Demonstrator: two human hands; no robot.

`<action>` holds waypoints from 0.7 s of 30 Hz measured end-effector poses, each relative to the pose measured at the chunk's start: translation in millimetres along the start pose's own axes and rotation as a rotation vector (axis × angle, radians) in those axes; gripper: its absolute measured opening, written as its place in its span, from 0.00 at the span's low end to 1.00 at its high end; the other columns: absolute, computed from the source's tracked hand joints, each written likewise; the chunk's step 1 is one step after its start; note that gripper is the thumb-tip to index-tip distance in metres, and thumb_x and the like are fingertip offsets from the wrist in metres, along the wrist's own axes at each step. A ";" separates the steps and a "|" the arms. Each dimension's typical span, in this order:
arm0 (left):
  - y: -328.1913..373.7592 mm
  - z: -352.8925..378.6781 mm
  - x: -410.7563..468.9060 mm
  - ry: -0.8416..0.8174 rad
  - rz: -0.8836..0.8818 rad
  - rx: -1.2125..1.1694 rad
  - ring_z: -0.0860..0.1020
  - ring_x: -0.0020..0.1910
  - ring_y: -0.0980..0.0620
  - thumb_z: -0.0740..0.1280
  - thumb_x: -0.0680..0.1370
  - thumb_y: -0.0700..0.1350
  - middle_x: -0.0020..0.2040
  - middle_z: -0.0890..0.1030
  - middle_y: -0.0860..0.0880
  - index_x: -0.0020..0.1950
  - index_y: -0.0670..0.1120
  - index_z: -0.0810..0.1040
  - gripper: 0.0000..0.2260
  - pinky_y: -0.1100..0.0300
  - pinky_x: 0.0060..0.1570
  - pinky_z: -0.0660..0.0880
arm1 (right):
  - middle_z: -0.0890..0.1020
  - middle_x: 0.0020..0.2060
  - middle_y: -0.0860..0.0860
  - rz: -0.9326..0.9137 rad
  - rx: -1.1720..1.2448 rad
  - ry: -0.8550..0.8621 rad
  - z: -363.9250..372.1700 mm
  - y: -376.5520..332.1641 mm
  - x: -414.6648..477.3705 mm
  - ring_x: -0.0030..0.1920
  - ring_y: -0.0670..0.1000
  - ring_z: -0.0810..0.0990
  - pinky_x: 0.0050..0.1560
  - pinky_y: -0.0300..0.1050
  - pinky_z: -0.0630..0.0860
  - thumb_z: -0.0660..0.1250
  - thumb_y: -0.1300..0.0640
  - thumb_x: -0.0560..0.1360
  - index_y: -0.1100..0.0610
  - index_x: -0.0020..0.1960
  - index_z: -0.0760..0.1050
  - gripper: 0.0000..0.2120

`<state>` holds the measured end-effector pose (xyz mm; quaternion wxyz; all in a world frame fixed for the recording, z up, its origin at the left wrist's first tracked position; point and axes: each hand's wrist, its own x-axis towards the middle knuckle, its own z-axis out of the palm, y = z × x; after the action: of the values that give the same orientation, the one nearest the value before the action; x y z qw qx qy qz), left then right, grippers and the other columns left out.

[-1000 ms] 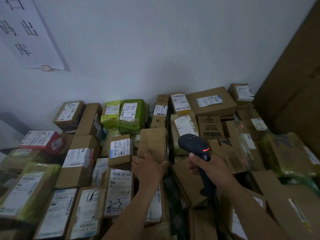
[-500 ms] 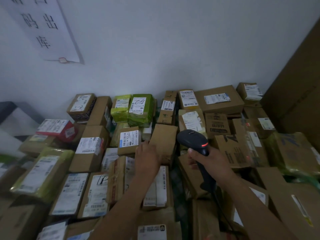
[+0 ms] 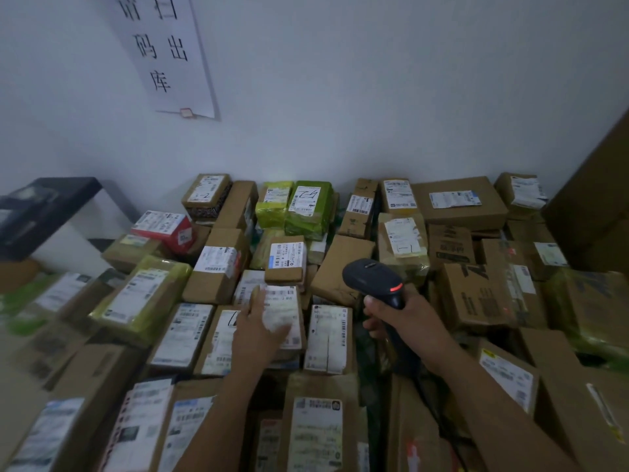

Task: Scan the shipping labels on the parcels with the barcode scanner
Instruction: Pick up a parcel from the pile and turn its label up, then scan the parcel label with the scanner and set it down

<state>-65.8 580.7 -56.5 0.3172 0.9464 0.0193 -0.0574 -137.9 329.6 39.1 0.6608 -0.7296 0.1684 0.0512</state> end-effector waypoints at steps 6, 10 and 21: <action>-2.9 -9.8 -7.7 -0.087 0.051 0.027 0.71 0.67 0.48 0.66 0.80 0.48 0.71 0.72 0.46 0.77 0.46 0.65 0.26 0.62 0.61 0.67 | 0.86 0.37 0.53 -0.008 -0.013 -0.031 8.7 5.5 -10.3 0.42 0.58 0.85 0.48 0.55 0.83 0.72 0.55 0.74 0.53 0.46 0.80 0.02; 18.3 -0.2 -22.9 0.067 0.090 0.096 0.65 0.72 0.43 0.66 0.80 0.44 0.74 0.67 0.42 0.72 0.44 0.72 0.21 0.51 0.71 0.62 | 0.85 0.37 0.57 -0.001 -0.040 0.000 5.6 10.0 -15.4 0.41 0.62 0.84 0.45 0.55 0.81 0.72 0.54 0.74 0.54 0.45 0.80 0.03; 75.6 71.0 -39.5 -0.242 -0.009 0.345 0.63 0.72 0.44 0.68 0.77 0.58 0.75 0.61 0.41 0.78 0.39 0.53 0.40 0.52 0.69 0.65 | 0.84 0.34 0.60 0.066 -0.115 0.051 -12.2 36.1 -28.8 0.29 0.53 0.79 0.36 0.45 0.78 0.70 0.51 0.75 0.56 0.47 0.78 0.08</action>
<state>-106.3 477.6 -62.8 0.1502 0.9728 -0.0251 -0.1746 -178.0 320.3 14.9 0.6110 -0.7616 0.2061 0.0638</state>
